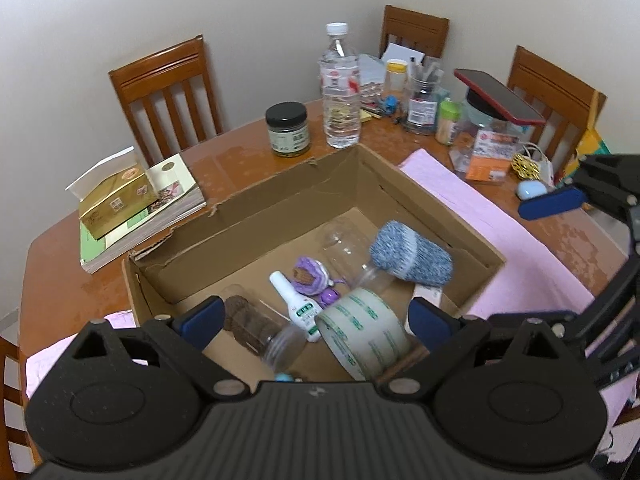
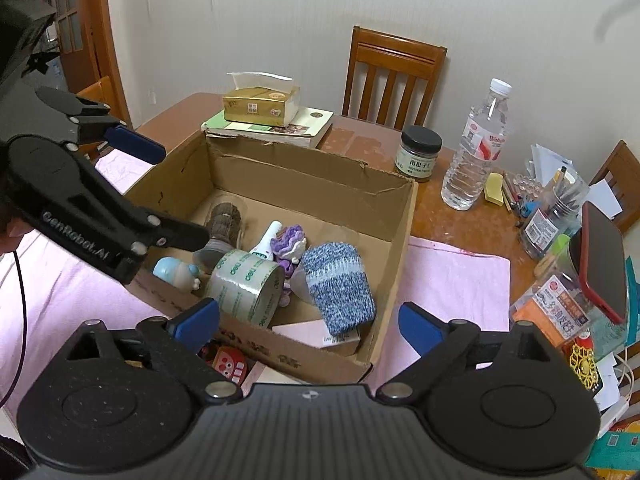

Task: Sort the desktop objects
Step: 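Withdraw both tools from the box back over the table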

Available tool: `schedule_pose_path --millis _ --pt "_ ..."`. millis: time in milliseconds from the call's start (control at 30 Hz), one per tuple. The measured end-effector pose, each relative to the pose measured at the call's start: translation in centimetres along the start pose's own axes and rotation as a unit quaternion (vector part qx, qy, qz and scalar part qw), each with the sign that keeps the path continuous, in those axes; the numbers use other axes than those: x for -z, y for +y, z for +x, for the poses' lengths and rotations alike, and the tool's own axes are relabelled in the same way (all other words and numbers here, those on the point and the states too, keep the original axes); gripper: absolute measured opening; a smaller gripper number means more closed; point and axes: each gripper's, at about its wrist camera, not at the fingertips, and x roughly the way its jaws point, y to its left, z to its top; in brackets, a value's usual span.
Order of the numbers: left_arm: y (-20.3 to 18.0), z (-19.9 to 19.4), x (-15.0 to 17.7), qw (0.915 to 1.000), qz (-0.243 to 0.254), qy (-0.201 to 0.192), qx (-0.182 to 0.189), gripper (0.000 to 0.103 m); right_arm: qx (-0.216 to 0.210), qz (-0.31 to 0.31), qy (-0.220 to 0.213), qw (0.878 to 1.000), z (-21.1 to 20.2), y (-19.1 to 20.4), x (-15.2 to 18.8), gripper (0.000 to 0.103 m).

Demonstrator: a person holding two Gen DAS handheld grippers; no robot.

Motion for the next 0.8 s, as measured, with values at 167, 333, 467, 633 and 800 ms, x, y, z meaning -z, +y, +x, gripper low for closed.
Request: schedule_pose_path --millis 167,333,467,633,800 --pt "-0.7 -1.1 1.1 0.9999 0.006 -0.001 0.016 0.098 -0.003 0.005 0.004 1.0 -0.2 0.2 0.9 0.099" --pt "-1.0 -1.7 2.3 0.9995 -0.015 0.016 0.022 0.098 -0.01 0.006 0.011 1.0 -0.2 0.8 2.0 0.099" --pt "-1.1 -2.0 3.8 0.9981 -0.045 0.036 0.023 0.098 -0.011 0.006 0.014 1.0 -0.4 1.2 2.9 0.099" --pt "-1.6 -1.9 5.6 0.9958 -0.069 0.057 0.021 0.098 -0.019 0.01 0.021 1.0 -0.3 1.6 3.9 0.099" --pt "-2.0 -1.2 7.4 0.992 -0.103 0.07 0.018 0.098 -0.039 0.006 0.03 0.999 0.0 2.1 5.0 0.101"
